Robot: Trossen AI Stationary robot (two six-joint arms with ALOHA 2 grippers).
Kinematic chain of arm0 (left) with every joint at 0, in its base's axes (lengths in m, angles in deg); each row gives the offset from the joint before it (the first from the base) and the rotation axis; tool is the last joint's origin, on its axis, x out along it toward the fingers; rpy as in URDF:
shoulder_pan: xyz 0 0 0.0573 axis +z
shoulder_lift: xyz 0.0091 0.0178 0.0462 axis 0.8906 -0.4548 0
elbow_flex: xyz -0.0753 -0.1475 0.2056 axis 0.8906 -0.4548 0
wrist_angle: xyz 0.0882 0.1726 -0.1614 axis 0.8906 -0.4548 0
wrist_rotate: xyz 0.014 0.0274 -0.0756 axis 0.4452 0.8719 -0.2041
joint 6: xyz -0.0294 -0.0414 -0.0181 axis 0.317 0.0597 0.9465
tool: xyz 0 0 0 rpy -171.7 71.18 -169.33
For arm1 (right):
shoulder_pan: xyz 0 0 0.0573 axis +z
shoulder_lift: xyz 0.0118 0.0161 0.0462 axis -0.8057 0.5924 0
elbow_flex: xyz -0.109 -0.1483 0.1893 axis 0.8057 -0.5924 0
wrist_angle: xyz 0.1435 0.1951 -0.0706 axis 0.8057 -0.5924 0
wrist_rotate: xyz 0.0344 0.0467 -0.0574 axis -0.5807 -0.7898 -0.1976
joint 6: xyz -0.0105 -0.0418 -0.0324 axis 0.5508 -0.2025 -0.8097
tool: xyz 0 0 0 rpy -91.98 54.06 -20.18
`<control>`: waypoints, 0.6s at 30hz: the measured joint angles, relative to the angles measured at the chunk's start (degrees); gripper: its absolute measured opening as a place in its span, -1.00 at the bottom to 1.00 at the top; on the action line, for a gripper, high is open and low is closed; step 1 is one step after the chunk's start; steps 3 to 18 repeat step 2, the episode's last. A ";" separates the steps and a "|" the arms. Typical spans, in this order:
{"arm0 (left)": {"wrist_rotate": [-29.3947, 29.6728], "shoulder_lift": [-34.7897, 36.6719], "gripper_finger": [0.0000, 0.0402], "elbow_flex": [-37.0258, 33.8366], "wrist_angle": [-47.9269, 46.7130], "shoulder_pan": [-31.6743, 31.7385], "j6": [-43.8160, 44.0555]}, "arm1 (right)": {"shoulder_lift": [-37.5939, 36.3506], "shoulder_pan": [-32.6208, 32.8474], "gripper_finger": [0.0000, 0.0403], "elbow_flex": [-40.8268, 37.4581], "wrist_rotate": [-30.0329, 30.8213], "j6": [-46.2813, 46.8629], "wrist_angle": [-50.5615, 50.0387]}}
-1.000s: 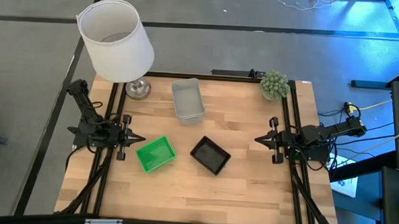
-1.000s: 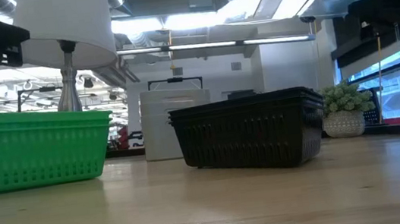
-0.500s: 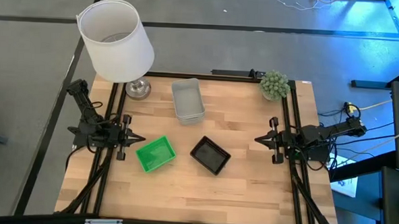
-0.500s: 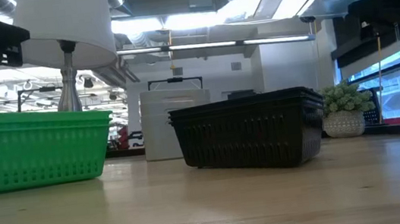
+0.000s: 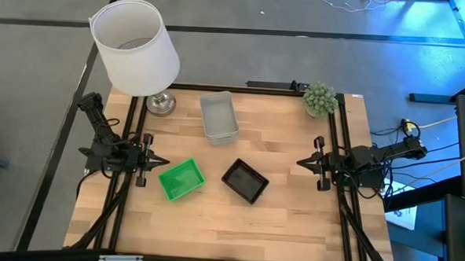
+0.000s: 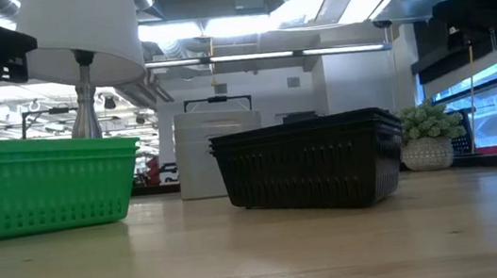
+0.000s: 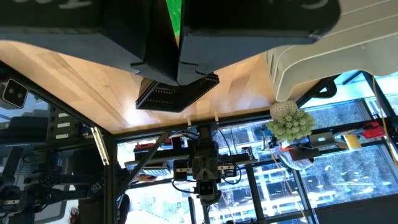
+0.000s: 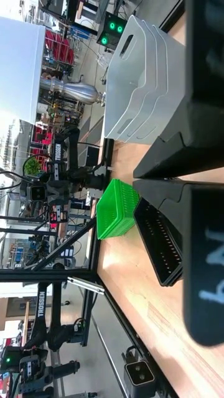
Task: Stack baskets by color
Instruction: Return to Home Position
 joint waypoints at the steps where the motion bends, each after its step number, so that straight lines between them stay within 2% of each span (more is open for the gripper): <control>1: 0.00 0.00 -1.00 0.00 0.00 0.00 0.00 | 0.00 -0.01 -0.92 0.00 0.00 -0.01 0.00; 18: -0.02 0.00 -1.00 0.00 0.00 -0.02 0.00 | 0.00 -0.01 -0.92 0.00 0.01 -0.01 0.00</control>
